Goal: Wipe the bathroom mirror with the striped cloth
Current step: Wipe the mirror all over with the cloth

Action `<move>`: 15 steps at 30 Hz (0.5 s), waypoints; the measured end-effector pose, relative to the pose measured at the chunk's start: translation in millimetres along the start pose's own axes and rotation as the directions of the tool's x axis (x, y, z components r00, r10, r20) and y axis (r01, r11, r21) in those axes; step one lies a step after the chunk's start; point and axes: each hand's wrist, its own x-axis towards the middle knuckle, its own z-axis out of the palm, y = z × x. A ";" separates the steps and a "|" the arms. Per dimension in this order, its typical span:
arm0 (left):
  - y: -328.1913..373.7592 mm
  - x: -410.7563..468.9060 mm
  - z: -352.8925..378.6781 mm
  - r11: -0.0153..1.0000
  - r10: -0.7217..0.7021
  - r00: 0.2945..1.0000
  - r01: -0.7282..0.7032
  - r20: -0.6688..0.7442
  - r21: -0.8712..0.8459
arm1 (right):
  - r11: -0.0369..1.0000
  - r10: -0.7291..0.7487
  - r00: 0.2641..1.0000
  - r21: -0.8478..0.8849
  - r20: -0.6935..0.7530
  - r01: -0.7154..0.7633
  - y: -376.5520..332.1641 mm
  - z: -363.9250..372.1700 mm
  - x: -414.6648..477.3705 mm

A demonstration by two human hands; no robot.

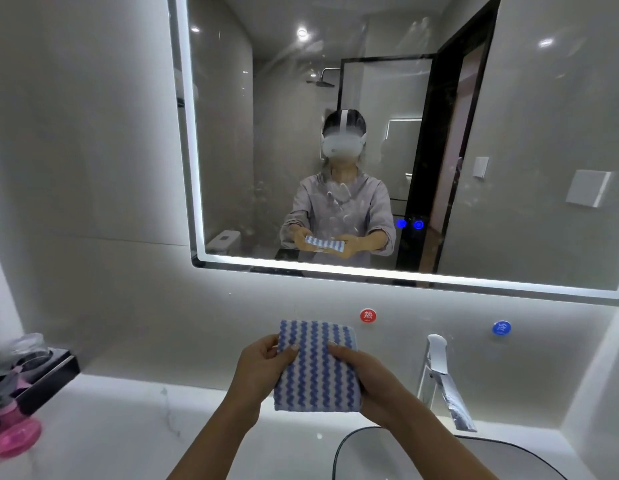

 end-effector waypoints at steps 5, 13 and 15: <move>1.3 4.9 -15.3 1.000 -0.018 1.000 0.018 0.020 0.009 | 0.997 0.052 0.998 0.057 0.026 -0.053 1.3 14.5 10.5; 10.5 40.8 -109.4 0.998 -0.041 0.995 0.037 0.088 0.052 | 0.980 0.060 0.998 0.188 0.002 -0.060 20.6 96.5 52.8; 13.3 48.6 -130.0 0.998 -0.043 0.992 0.037 0.115 0.060 | 0.978 0.036 0.999 0.204 -0.007 -0.034 24.3 115.2 61.2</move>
